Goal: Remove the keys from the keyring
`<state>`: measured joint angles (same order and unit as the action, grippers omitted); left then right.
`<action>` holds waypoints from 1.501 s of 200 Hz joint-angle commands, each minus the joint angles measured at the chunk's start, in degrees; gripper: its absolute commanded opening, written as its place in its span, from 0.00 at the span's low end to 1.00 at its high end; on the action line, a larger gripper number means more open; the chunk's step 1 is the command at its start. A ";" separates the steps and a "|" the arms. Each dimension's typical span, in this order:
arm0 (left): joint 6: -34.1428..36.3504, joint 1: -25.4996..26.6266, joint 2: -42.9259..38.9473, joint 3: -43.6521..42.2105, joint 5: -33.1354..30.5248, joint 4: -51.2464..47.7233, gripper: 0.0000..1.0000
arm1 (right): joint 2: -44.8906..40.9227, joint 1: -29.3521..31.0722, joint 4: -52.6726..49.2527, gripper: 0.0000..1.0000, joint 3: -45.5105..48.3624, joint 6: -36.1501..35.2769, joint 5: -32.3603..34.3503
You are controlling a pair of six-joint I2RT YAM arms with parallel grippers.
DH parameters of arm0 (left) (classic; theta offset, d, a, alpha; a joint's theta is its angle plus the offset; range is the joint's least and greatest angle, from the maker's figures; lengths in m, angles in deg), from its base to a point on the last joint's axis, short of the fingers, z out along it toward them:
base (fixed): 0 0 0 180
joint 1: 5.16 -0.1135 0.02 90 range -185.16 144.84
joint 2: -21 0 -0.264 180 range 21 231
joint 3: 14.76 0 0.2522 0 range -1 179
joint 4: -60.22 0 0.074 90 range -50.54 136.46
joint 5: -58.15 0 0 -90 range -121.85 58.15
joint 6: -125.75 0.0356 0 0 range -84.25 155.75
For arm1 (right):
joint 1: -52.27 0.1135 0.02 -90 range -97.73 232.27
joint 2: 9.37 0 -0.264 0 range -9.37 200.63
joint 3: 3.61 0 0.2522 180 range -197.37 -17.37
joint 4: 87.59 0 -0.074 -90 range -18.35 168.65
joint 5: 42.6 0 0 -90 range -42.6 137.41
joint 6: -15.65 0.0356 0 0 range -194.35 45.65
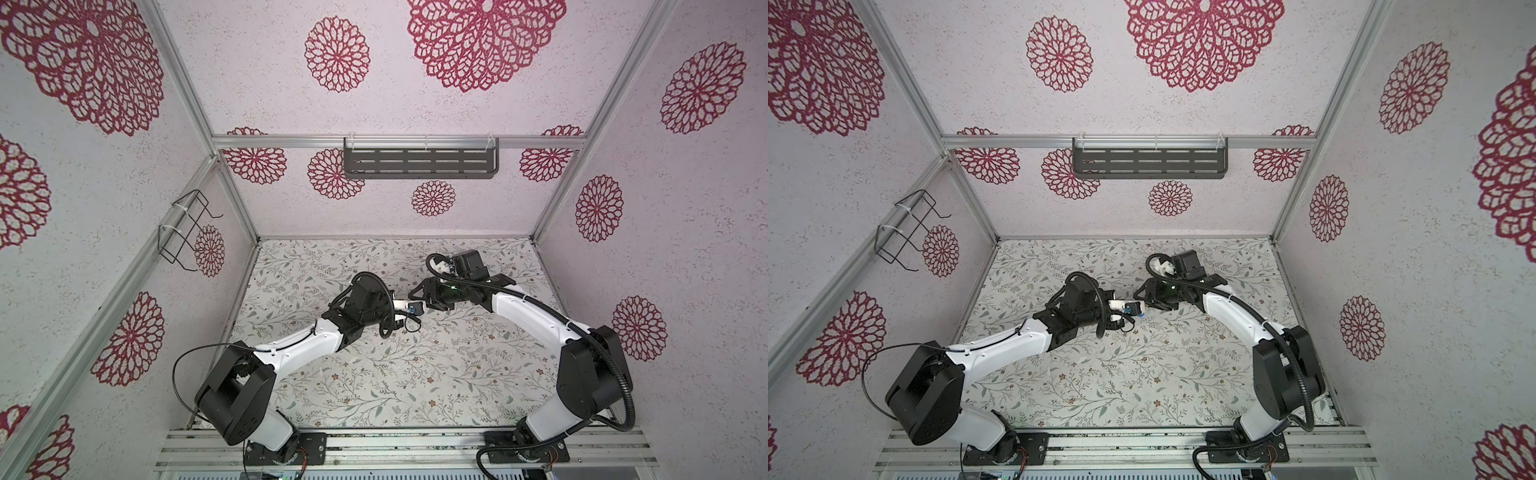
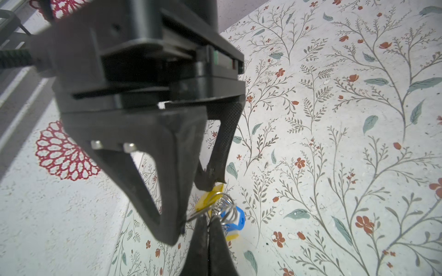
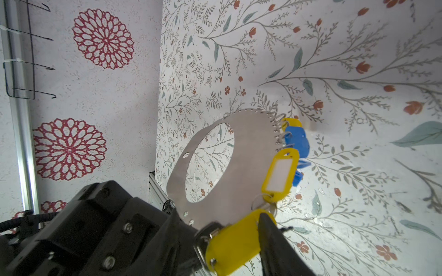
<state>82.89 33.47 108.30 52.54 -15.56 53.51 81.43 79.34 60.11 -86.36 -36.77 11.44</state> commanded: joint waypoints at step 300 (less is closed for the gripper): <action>-9.85 4.17 3.70 5.67 -12.61 14.53 0.00 | -7.22 -2.42 65.08 0.51 26.84 73.44 11.01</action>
<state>73.36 36.94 112.89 56.82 -28.54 65.60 73.54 76.72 120.96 -56.68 35.62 21.82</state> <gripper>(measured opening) 0.046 0.550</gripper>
